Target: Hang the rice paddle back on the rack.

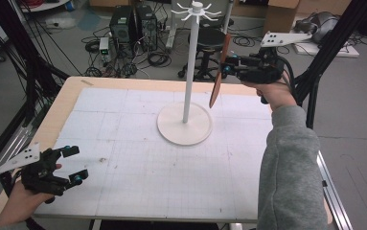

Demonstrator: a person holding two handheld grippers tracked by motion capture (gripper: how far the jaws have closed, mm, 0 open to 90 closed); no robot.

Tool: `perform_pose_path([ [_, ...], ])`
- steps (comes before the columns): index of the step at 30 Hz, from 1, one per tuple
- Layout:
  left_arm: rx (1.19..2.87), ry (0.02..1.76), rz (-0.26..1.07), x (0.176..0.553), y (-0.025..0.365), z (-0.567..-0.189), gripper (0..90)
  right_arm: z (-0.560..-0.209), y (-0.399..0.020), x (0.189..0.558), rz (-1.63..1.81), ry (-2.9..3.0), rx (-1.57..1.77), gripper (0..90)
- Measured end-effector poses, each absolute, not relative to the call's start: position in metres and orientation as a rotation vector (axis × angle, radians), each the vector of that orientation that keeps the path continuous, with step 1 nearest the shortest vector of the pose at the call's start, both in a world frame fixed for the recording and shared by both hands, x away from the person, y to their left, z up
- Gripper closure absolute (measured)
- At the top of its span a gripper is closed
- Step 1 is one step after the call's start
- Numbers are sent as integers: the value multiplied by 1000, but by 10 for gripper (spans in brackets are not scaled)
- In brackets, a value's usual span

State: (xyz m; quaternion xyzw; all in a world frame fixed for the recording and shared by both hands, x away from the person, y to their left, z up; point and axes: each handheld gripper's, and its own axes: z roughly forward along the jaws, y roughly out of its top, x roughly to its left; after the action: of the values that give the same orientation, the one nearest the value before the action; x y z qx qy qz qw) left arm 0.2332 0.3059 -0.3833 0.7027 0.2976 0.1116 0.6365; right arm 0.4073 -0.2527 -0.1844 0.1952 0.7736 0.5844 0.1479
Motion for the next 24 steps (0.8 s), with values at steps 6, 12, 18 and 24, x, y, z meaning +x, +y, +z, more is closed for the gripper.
perform_pose_path([
  [6,1593,685,257,234,310,-384,18,-174,-251,412,1702,2237,546,642],
  [12,1582,695,261,232,314,-383,18,-166,-248,418,1687,2236,555,641],
  [18,1573,704,262,231,317,-384,18,-160,-245,425,1669,2238,565,642],
  [24,1570,712,267,230,320,-385,18,-158,-243,430,1662,2219,599,641],
])
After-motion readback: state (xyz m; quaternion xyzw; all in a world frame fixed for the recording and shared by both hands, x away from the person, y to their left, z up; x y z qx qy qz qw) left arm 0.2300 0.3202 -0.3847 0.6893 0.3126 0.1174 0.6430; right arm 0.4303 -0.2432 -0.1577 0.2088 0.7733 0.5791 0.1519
